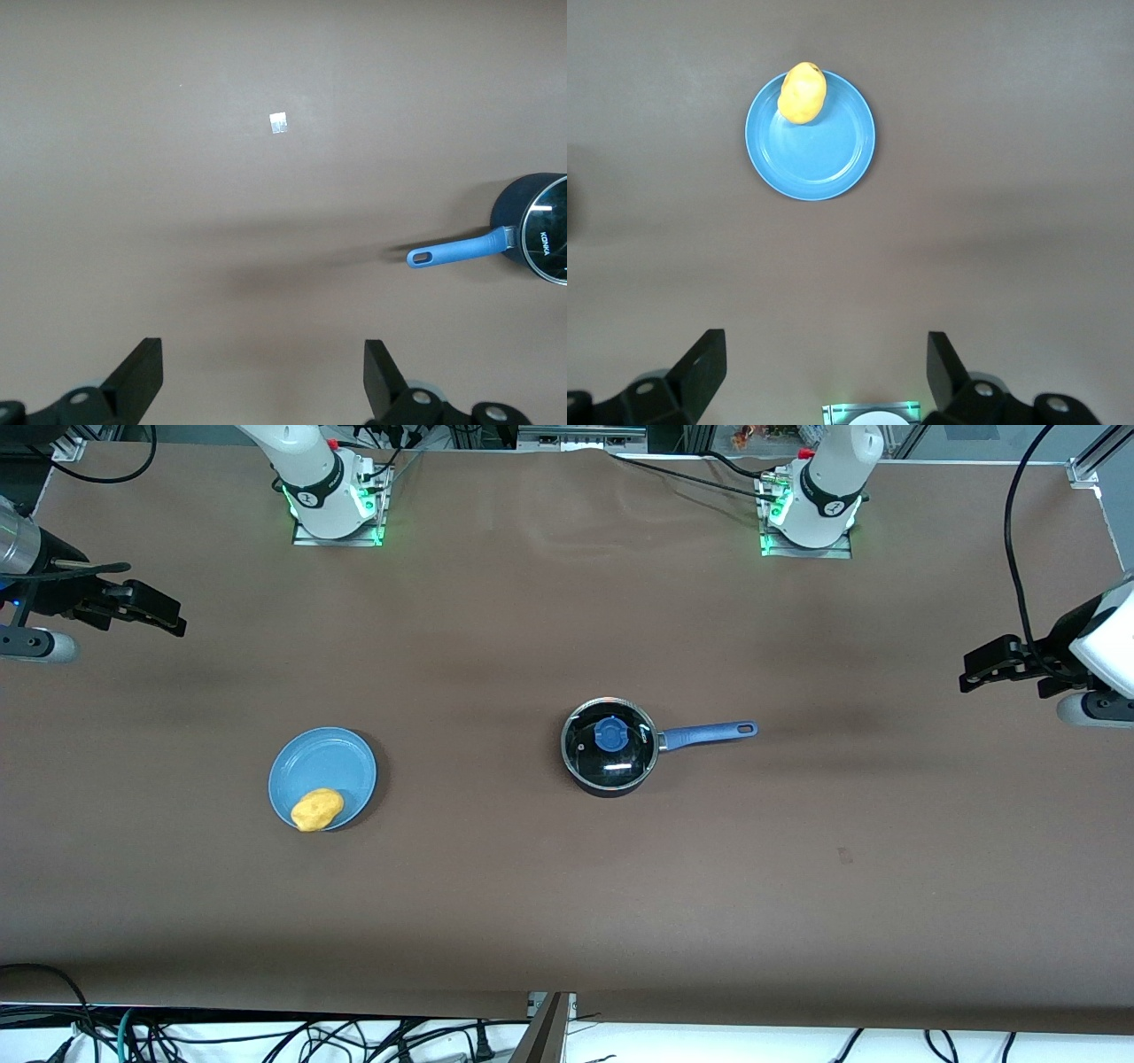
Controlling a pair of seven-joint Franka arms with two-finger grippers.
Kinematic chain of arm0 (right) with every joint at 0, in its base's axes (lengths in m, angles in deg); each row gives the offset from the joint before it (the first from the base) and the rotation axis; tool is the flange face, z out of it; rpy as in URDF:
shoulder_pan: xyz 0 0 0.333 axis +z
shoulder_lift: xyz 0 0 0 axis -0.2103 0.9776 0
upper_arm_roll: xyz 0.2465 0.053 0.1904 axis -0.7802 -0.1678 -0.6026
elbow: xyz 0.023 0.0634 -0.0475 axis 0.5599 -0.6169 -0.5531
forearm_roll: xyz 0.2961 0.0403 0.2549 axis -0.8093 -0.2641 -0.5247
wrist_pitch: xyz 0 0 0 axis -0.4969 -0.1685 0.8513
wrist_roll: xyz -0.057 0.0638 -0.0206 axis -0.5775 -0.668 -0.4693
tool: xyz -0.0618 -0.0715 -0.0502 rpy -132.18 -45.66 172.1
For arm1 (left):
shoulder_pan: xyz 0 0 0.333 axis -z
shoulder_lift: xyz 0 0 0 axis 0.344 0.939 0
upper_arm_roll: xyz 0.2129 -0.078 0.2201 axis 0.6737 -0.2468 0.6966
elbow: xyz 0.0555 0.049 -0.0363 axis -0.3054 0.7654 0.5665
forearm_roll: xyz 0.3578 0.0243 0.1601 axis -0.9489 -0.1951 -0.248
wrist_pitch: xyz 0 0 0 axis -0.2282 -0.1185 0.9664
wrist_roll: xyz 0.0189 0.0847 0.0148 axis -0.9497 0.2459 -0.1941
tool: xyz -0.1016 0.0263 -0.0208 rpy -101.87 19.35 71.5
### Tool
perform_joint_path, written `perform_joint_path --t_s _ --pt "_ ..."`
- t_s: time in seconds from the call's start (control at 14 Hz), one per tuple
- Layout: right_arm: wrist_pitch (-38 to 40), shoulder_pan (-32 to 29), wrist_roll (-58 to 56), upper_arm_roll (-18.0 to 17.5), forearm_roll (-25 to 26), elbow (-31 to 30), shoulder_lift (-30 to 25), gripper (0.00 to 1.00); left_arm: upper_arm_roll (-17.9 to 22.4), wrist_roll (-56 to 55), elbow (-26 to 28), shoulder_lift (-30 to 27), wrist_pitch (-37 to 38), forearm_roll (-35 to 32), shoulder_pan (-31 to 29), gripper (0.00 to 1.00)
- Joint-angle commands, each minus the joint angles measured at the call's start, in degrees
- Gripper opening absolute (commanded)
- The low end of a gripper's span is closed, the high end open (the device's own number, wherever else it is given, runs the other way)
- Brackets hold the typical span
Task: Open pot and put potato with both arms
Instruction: 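Reach the left gripper toward the glass lid knob on the saucepan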
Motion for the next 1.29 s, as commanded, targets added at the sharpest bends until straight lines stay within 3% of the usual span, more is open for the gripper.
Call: perform_joint_path --t_s 0.0,0.36,0.79,1.0,1.21 --pt "0.8 -0.6 -0.5 -0.4 0.2 0.7 0.1 1.00 -0.3 1.2 1.3 -1.6 -0.2 -1.3 -0.1 1.00" --pt "0.8 -0.6 -0.5 -0.4 0.2 0.7 0.1 1.00 -0.7 -0.9 1.3 0.0 -0.4 -0.7 0.5 1.00" --pt "0.9 -0.6 -0.5 -0.4 0.2 0.6 0.0 1.00 -15.7 -30.6 3.9 7.7 -15.8 -0.8 2.5 1.00" --pt "0.9 -0.6 -0.4 -0.4 0.2 0.7 0.0 1.00 -16.2 -37.1 3.7 14.0 -22.9 -2.0 8.1 1.00" --pt "0.9 -0.5 -0.3 -0.4 0.2 0.7 0.0 1.00 -16.4 -44.5 2.7 19.0 -25.2 -8.0 13.3 1.00"
